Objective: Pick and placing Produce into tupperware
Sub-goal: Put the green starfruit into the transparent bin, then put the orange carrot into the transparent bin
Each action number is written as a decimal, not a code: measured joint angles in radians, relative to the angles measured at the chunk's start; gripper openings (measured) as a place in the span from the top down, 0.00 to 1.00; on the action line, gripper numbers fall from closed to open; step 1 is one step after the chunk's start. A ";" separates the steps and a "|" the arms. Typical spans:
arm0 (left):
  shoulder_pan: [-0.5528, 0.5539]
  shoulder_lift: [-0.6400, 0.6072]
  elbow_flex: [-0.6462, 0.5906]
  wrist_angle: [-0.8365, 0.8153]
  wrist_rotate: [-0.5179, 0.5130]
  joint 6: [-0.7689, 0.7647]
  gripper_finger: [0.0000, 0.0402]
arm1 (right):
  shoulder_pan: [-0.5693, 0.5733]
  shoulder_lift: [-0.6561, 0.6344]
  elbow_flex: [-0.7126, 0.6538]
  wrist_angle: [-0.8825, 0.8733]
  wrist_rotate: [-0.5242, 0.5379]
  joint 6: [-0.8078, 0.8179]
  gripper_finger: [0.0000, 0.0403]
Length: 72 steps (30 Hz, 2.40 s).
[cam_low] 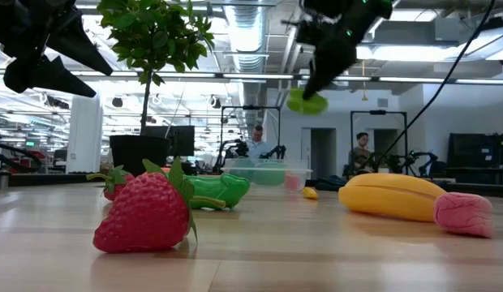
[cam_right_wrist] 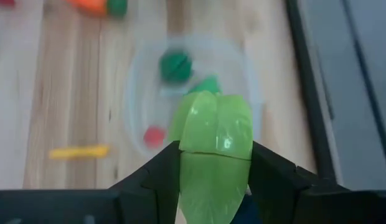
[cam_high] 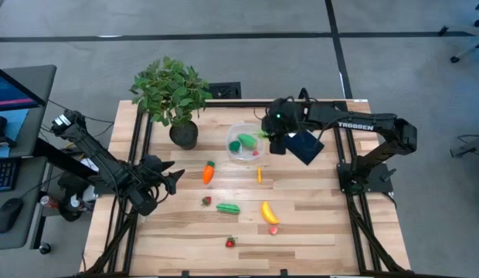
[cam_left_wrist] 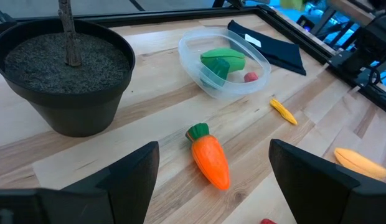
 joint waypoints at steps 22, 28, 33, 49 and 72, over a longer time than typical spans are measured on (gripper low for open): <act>0.000 0.000 0.000 0.000 -0.020 0.055 0.27 | -0.004 0.004 0.050 0.256 0.001 0.099 0.59; 0.000 0.000 0.000 0.000 -0.028 0.066 0.27 | -0.016 0.004 0.045 0.270 0.004 0.136 0.57; 0.000 0.000 0.000 0.000 -0.029 0.071 0.27 | -0.023 0.004 0.009 0.300 0.004 0.161 0.60; 0.000 0.000 0.000 0.000 -0.029 0.075 0.27 | -0.021 0.004 -0.102 0.392 0.004 0.236 0.66; 0.000 0.000 0.000 0.072 0.021 0.175 0.27 | 0.073 0.004 -0.102 0.218 0.000 0.428 0.67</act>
